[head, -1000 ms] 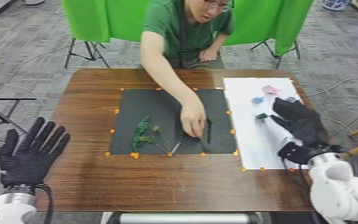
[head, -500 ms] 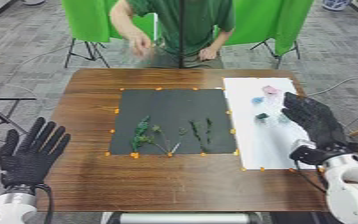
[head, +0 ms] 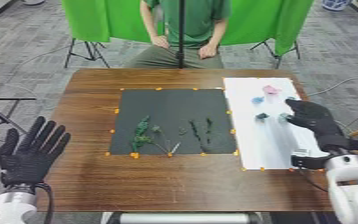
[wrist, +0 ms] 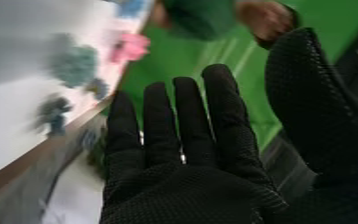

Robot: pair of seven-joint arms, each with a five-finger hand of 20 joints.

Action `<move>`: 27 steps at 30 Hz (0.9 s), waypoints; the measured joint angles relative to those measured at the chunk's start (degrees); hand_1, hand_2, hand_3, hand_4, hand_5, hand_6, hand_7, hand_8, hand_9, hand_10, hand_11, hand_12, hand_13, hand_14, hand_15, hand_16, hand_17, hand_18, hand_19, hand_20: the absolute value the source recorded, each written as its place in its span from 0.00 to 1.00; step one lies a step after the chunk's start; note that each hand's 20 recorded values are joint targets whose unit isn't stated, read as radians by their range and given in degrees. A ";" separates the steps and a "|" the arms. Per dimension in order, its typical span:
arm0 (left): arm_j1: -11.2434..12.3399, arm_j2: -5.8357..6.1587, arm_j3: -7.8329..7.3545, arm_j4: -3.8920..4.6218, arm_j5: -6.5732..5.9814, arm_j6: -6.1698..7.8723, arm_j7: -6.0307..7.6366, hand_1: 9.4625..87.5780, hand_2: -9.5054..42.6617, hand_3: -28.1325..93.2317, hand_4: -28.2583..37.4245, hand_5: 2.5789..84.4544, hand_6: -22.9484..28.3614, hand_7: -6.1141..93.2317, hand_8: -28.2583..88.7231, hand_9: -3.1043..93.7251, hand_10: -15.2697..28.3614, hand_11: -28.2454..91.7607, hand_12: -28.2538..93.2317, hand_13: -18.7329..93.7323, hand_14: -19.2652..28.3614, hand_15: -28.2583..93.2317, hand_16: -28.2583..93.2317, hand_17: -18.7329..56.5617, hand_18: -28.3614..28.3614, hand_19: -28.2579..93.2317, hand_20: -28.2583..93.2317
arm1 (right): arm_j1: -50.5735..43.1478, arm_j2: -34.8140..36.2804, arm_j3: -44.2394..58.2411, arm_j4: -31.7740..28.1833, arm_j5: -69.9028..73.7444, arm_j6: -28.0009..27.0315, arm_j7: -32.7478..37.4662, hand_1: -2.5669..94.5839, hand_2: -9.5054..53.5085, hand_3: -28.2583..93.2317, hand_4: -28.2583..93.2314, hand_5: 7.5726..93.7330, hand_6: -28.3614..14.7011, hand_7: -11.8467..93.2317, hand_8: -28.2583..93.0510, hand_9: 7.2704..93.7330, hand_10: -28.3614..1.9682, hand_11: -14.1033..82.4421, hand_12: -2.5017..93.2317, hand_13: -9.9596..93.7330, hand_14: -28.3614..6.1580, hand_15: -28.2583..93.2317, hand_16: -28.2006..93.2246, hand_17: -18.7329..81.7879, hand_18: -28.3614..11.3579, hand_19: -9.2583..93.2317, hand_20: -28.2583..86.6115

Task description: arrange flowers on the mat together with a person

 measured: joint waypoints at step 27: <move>-0.81 0.15 0.21 0.07 0.02 0.03 -0.21 0.20 0.39 0.80 0.00 0.50 0.59 0.14 0.17 0.45 0.67 0.36 0.31 0.44 0.76 0.50 0.18 0.20 0.76 0.50 0.35 | 28.47 3.59 -28.24 11.61 -52.80 -11.56 17.73 0.62 0.00 0.81 0.00 0.50 0.73 0.37 0.09 0.53 0.69 0.26 0.18 0.64 0.73 0.40 0.38 0.46 0.42 0.70 0.59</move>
